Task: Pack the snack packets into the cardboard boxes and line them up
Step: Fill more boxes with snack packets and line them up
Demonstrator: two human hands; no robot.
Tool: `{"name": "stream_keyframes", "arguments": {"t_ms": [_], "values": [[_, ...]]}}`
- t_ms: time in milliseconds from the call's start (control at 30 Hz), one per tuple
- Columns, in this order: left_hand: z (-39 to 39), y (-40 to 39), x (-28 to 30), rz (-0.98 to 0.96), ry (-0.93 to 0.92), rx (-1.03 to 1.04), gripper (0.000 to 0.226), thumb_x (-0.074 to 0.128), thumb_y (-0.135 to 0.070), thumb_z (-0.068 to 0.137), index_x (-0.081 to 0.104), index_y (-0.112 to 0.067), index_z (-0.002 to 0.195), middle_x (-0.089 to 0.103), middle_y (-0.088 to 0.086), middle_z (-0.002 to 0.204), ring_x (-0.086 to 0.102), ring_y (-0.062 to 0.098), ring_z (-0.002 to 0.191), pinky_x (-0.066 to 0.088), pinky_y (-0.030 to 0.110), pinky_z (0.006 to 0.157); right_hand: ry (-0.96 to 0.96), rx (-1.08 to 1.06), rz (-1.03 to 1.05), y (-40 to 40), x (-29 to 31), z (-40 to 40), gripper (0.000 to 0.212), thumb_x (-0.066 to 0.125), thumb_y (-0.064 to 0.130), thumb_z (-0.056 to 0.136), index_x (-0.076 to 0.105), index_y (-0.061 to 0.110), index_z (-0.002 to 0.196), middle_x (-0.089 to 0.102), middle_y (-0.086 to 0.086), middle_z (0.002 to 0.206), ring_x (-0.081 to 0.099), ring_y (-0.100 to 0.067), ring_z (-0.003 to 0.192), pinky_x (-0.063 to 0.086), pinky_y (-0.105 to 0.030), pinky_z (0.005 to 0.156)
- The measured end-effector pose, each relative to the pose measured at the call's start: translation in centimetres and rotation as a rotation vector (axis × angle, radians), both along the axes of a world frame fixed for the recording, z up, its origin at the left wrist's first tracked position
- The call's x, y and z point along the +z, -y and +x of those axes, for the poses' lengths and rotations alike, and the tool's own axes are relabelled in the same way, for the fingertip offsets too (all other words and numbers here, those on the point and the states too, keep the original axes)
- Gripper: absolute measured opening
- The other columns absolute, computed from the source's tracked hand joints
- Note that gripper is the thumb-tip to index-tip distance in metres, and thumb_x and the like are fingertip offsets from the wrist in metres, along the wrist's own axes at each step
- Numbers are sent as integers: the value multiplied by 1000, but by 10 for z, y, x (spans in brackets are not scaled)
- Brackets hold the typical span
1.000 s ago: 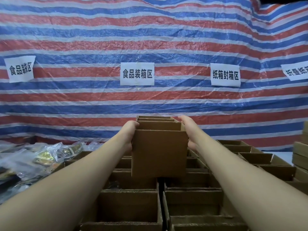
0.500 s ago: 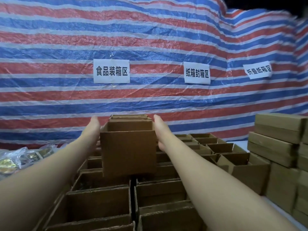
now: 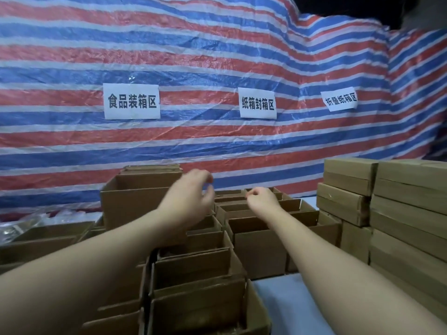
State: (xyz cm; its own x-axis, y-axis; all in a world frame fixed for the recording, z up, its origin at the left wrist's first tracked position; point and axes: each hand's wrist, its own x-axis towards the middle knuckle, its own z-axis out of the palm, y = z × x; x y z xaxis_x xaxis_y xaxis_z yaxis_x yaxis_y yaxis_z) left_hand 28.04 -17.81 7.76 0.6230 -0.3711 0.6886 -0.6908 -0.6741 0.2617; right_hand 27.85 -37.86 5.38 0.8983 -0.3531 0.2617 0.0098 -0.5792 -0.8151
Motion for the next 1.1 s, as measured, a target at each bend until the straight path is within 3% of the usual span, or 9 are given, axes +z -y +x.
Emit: {"name": "stream_keyframes", "arguments": {"t_ms": [200,300,367,433,600,633,700,767,1100], "values": [[71,113,-79,342,-463,40,25,63,-37,88,60,-32,112,61,-11,92,61,6,83,53,21,65,-231,38,-367,78,-54,25,57,60,2,92,51,26,143,54,-5,142,51,-25,131,49,-37,103],[95,141,-105,480,-584,100,30,64,-36,84,59,-32,114,60,-6,96,63,16,95,55,37,86,-335,46,-600,98,-81,43,64,63,9,91,45,33,147,48,-4,149,35,-31,145,27,-51,121],[100,149,-113,591,-618,130,25,64,-31,84,60,-31,109,58,-6,98,60,21,107,47,46,102,-347,67,-650,105,-95,48,55,65,12,91,53,35,140,51,-4,145,32,-33,147,19,-55,123],[98,151,-118,638,-588,157,13,65,-23,85,58,-32,91,59,-7,92,60,18,98,45,46,103,-306,82,-659,106,-108,49,42,65,11,92,61,36,126,57,-3,136,33,-35,145,27,-56,119],[68,145,-107,580,-560,81,20,67,-21,88,56,-36,81,63,-7,89,62,8,81,55,28,73,-349,174,-659,112,-97,14,24,61,18,91,62,41,97,64,4,117,45,-28,135,18,-56,122],[56,144,-101,554,-545,54,16,67,-22,88,59,-36,84,63,-8,89,63,7,80,52,23,65,-364,184,-630,114,-88,1,18,60,23,91,62,40,90,64,7,106,55,-24,124,31,-55,117],[30,142,-87,523,-504,11,10,67,-23,89,63,-32,95,63,-9,89,63,7,81,51,20,61,-332,182,-530,115,-70,-26,13,57,33,95,62,37,83,64,6,92,64,-14,95,54,-37,83],[-1,140,-70,502,-458,-24,13,66,-24,91,66,-26,103,63,-8,89,63,8,82,51,19,63,-250,141,-490,114,-51,-54,25,49,38,99,63,33,79,64,5,83,63,-9,78,45,-25,62],[-175,117,3,455,-398,-173,16,65,-32,92,66,-24,105,64,-5,91,64,10,84,58,29,74,-194,-70,-540,97,32,-197,21,56,29,98,63,28,78,64,2,86,61,-11,79,42,-22,57]]}}
